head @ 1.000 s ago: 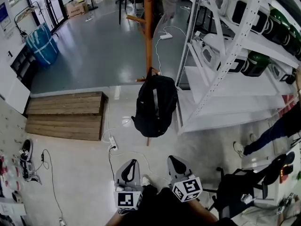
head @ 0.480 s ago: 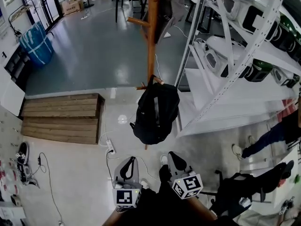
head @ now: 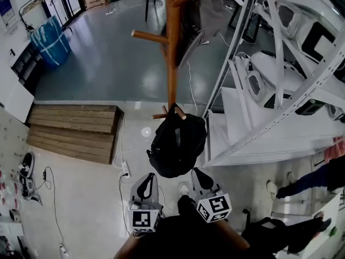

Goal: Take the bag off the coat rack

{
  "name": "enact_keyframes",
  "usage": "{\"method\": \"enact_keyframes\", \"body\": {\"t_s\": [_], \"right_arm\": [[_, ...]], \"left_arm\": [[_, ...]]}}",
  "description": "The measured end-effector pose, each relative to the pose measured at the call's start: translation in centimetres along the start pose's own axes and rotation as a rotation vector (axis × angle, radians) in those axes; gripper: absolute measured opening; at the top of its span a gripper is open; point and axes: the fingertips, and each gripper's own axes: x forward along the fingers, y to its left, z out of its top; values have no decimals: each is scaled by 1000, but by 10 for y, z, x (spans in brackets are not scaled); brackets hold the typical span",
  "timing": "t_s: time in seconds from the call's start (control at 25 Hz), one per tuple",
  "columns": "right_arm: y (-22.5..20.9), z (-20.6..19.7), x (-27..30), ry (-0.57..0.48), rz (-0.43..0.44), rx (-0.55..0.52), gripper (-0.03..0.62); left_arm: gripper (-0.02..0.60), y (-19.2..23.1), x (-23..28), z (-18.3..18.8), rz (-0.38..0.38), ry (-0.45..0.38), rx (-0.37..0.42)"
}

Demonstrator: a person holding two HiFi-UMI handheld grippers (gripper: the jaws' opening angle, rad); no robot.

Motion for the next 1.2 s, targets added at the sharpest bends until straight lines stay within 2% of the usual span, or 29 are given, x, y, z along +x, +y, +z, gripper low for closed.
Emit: {"method": "enact_keyframes", "body": {"t_s": [0.2,0.4,0.52,0.72,0.8,0.88,1.2], "right_arm": [[-42,10,26,1,15,-12,14],[-74,13,47,24,41,-16,14],[-89,15,60,30,65,-18,15],[-106,14,82,45,99,-22,15],[-111,15,90,49,104,-26,17],[-115,15,97,56,113,-31,20],[-128,6,120,104,137,-48,138]], "left_arm": [[26,6,44,12,69,-45,17],[26,12,73,9,137,-12,15],[28,9,88,11,138,-16,40],[30,9,102,4,150,19,27],[51,14,107,3,162,15,32],[97,18,112,1,171,11,48],[161,34,126,-15,192,70,41]]}}
